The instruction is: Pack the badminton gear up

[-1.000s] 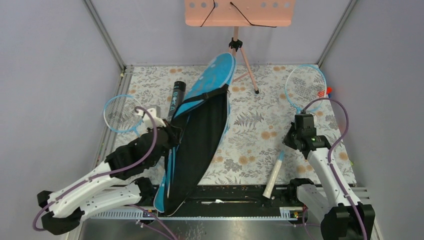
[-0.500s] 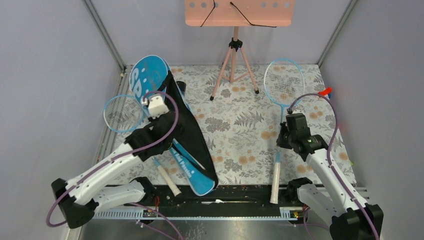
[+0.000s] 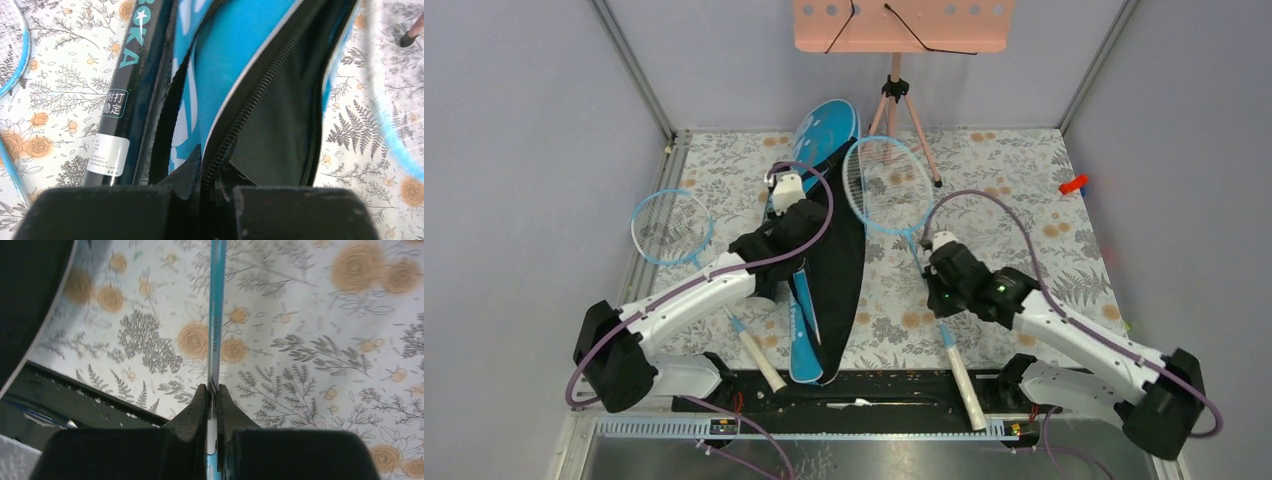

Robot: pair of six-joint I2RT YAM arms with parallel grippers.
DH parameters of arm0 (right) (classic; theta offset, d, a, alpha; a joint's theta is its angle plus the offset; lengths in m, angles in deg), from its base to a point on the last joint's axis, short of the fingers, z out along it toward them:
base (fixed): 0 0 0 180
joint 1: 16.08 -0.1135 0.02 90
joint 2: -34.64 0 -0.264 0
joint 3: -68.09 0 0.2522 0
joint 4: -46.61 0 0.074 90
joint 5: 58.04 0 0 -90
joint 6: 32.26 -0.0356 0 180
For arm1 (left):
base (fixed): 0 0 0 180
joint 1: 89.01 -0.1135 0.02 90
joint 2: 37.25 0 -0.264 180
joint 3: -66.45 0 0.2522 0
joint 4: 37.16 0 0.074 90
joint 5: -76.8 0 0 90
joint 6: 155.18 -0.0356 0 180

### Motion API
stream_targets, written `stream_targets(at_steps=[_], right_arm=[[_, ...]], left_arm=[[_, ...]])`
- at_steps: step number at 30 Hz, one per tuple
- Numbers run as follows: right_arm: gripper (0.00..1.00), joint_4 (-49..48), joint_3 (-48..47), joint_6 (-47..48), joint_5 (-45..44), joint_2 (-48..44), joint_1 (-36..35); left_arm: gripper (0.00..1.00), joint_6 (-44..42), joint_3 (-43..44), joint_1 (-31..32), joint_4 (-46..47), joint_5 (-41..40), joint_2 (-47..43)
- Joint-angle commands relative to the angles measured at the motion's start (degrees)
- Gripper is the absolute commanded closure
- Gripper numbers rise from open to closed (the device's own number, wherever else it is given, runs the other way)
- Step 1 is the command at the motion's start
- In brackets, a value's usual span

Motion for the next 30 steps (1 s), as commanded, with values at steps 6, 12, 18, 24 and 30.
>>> stream_targets(at_steps=[6, 12, 18, 24, 30], right_arm=[[1.00, 0.8, -5.5, -2.4, -10.2, 14.3, -12.8], [1.00, 0.4, -7.0, -1.5, -12.7, 17.1, -16.0], [1.00, -2.2, -9.8, -2.2, -9.9, 21.0, -18.2], [1.00, -8.9, -15.8, -7.3, -11.6, 24.7, -18.3], [1.00, -11.0, -24.3, -11.8, -12.3, 29.6, -16.3]], left_arm=[[1.00, 2.3, 7.5, -2.7, 4.7, 4.0, 5.8], [1.00, 1.3, 7.3, -2.9, 4.7, 5.2, 6.9], [1.00, 1.1, 7.2, -2.9, 6.3, 12.4, 8.8], [1.00, 2.0, 5.2, -2.7, 6.9, 21.4, 8.7], [1.00, 5.3, 0.8, -1.1, 8.1, 26.6, 4.3]])
